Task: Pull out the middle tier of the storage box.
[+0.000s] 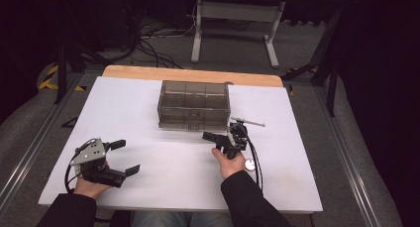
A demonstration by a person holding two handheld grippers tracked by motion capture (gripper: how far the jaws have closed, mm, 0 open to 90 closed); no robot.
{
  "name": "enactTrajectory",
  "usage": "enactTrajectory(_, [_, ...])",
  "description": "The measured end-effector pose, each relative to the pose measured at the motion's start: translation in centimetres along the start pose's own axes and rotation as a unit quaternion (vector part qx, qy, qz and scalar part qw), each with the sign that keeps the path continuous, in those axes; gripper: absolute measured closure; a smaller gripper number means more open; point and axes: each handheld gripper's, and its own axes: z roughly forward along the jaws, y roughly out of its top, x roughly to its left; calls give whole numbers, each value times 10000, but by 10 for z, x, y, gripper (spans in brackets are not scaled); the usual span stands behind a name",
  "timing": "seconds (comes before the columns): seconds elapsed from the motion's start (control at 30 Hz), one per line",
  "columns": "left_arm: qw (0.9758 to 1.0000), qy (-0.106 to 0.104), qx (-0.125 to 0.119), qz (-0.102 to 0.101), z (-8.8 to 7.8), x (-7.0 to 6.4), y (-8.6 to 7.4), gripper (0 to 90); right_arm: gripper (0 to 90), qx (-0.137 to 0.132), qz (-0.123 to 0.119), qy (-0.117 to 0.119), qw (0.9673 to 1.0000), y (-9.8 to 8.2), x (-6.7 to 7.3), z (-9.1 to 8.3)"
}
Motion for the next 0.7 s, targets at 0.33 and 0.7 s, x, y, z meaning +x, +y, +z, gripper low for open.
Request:
enactTrajectory(0.33, [10000,7,6,15,0,0,0,5,629,398,-1025,-171,9938,27,15,-12])
enactTrajectory(0.7, [10000,17,16,25,1,0,0,5,579,705,-1810,-192,9808,47,36,-21])
